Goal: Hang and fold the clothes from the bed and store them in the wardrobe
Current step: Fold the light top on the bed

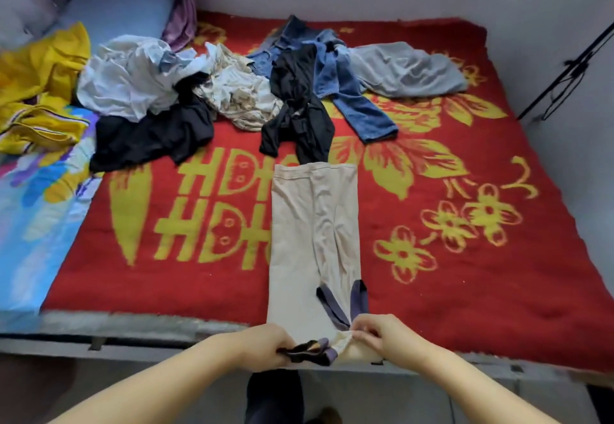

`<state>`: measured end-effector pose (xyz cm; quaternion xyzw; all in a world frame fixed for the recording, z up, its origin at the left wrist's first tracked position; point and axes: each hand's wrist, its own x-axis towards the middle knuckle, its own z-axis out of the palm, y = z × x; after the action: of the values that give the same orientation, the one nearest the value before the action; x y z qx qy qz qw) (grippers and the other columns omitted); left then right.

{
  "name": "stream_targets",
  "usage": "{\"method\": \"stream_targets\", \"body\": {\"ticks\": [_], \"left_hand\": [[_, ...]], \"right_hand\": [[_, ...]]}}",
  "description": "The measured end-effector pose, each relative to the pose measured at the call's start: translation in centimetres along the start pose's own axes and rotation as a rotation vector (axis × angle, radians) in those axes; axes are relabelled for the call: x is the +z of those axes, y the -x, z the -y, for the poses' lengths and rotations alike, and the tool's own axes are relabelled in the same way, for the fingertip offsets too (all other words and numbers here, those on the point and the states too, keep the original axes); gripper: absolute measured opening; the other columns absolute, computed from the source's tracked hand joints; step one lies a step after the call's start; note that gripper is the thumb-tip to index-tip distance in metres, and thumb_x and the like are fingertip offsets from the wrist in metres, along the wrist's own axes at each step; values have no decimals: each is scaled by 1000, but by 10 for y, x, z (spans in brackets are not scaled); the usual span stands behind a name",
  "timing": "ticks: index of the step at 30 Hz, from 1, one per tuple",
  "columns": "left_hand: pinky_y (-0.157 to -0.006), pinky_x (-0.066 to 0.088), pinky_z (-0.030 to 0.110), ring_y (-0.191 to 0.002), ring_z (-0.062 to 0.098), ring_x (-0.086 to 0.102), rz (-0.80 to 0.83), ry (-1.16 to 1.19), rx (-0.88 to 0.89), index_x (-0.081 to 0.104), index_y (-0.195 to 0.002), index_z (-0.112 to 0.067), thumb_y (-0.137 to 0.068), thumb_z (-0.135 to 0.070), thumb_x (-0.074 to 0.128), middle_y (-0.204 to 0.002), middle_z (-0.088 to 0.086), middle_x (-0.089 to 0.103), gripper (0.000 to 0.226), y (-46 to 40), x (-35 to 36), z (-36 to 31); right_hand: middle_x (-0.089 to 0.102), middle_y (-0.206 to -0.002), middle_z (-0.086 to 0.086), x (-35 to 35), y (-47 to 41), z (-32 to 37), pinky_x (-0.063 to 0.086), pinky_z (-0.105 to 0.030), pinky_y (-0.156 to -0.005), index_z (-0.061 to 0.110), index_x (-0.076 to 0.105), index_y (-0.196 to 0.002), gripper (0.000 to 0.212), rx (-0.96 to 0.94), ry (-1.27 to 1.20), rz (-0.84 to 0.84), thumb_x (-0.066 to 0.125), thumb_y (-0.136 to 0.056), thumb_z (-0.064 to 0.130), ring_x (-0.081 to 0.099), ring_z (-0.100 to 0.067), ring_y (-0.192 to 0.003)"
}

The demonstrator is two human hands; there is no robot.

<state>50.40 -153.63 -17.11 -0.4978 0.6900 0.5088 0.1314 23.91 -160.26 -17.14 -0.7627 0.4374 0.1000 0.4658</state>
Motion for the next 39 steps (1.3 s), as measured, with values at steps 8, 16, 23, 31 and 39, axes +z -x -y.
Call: {"method": "stream_targets", "body": {"ticks": [8, 16, 23, 31, 39], "left_hand": [[-56, 32, 27, -62, 15, 46, -40, 310, -159, 54, -78, -16, -94, -21, 51, -66, -3, 49, 16, -60, -64, 49], [-117, 20, 45, -146, 22, 24, -625, -334, -268, 24, -152, -14, -93, -36, 55, -158, 8, 25, 70, -153, -55, 105], [-99, 46, 53, -131, 22, 50, -274, -538, -18, 57, -134, -22, -50, -76, 69, -143, 7, 50, 100, -150, 58, 128], [-100, 39, 50, -115, 16, 62, -395, -571, 84, 70, -116, -24, -78, -55, 42, -127, 1, 65, 56, -145, 37, 134], [-90, 42, 28, -108, 18, 55, -725, 458, -169, 48, -136, -13, -96, -16, 50, -121, 3, 57, 40, -232, -120, 120]], "right_hand": [[60, -80, 14, -26, -90, -10, 40, -15, -62, 28, 63, -103, 15, 170, -104, -202, 51, -99, 35, 53, 1, -71], [33, -152, -9, 22, -189, -33, 26, -45, -113, 14, 35, -148, 58, 296, 188, -448, 51, -92, 15, 29, -27, -141], [13, -160, -11, 90, -157, -63, 24, -77, -98, 24, 28, -152, 107, 114, 614, 104, 79, -61, 45, 15, -37, -145], [63, -130, -4, 76, -157, -41, 38, -66, -97, 22, 67, -119, 57, 99, 552, -81, 74, -73, 54, 58, -22, -123], [44, -143, 1, -11, -245, -23, 41, -36, -99, 16, 43, -141, 47, 249, 106, -400, 52, -97, 30, 42, -20, -130]]}}
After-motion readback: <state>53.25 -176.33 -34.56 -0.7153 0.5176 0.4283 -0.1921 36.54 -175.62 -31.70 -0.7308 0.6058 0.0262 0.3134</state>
